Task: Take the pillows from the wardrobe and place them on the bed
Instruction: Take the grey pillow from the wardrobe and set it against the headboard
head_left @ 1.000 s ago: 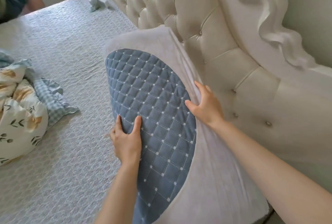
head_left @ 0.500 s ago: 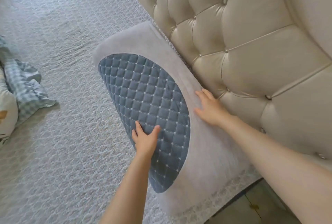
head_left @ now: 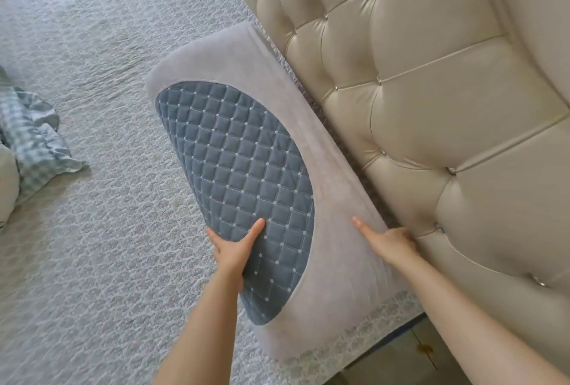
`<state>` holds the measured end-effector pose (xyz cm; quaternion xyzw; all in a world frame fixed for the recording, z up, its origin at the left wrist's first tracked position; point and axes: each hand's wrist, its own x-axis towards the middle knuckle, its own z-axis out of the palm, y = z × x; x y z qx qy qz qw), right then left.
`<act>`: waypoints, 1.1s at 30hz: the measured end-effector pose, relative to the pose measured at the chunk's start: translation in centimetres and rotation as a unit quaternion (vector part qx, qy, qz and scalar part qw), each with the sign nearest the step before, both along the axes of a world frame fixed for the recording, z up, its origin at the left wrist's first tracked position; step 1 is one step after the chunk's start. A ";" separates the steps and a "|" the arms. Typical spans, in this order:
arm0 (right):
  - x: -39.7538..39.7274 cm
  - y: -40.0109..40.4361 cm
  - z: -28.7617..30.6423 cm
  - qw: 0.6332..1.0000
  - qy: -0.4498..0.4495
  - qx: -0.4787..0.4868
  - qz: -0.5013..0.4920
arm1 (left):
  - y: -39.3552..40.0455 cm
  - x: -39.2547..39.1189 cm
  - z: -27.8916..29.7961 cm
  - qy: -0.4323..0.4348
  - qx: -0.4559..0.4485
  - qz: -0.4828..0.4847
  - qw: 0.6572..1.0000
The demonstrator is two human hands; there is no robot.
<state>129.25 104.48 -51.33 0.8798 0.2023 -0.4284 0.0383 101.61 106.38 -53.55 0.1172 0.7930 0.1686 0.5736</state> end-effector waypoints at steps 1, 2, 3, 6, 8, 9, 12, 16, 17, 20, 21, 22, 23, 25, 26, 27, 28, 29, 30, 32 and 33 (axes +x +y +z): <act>0.2 -0.5 -0.1 1.000 0.006 -0.009 -0.018 | 0.3 -0.1 0.0 0.002 -0.003 0.001 1.000; 0.4 -0.9 -0.1 0.999 0.026 -0.001 -0.037 | 0.5 -0.2 -0.1 0.003 -0.003 0.002 1.000; 0.5 -1.2 -0.2 0.997 0.052 0.016 -0.054 | 0.6 -0.2 -0.3 0.002 -0.001 0.002 1.000; 0.1 -1.3 0.1 0.995 0.059 0.059 -0.050 | 0.8 -0.2 -0.3 0.000 0.006 0.003 1.000; -0.1 -1.0 0.5 0.996 0.009 0.083 -0.021 | 1.0 0.4 -0.2 -0.005 0.015 0.006 1.000; -0.1 -0.8 0.9 0.994 -0.014 0.106 -0.009 | 1.3 0.8 -0.2 -0.006 0.021 0.008 1.000; 0.8 0.0 2.2 0.986 -0.023 0.167 -0.003 | 2.8 2.0 -0.2 0.008 0.035 0.019 0.999; 0.6 -1.7 3.2 0.979 -0.051 0.198 0.005 | 3.5 2.3 -0.7 0.027 0.040 0.022 0.999; 0.3 -2.7 3.1 0.979 -0.040 0.201 -0.017 | 3.5 2.4 -0.7 0.034 0.037 0.023 0.998; -0.8 -5.1 2.1 0.968 0.109 0.135 -0.181 | 3.5 2.8 -0.8 0.041 0.042 0.032 0.998; -1.0 -5.2 1.7 0.943 0.169 0.112 -0.263 | 3.5 2.8 -0.8 0.040 0.047 0.031 0.998; -1.0 -5.0 1.3 0.911 0.214 0.097 -0.339 | 3.5 2.7 -0.9 0.039 0.051 0.028 0.998; -0.9 -4.6 1.1 0.883 0.237 0.089 -0.395 | 3.4 2.6 -0.9 0.038 0.055 0.021 0.998; -0.5 -3.6 0.8 0.861 0.243 0.072 -0.441 | 3.1 2.4 -1.0 0.045 0.066 -0.010 0.997; -0.3 -3.3 0.6 0.861 0.244 0.062 -0.443 | 3.1 2.3 -0.9 0.051 0.073 -0.032 0.995; -0.4 -3.1 0.6 0.860 0.251 0.054 -0.441 | 3.3 2.2 -0.9 0.056 0.081 -0.058 0.993; -0.5 -2.9 0.5 0.856 0.259 0.049 -0.444 | 3.7 2.1 -0.8 0.057 0.090 -0.085 0.991; -0.7 -2.8 0.3 0.851 0.265 0.045 -0.451 | 4.2 2.0 -0.7 0.056 0.097 -0.109 0.988; -0.8 -2.7 0.2 0.848 0.268 0.039 -0.456 | 4.6 1.7 -0.8 0.052 0.099 -0.126 0.986; -0.9 -2.2 0.0 0.849 0.268 0.032 -0.454 | 5.2 1.5 -0.9 0.043 0.097 -0.144 0.984; -0.8 -2.1 -0.1 0.851 0.263 0.032 -0.453 | 5.1 1.4 -1.0 0.041 0.096 -0.154 0.983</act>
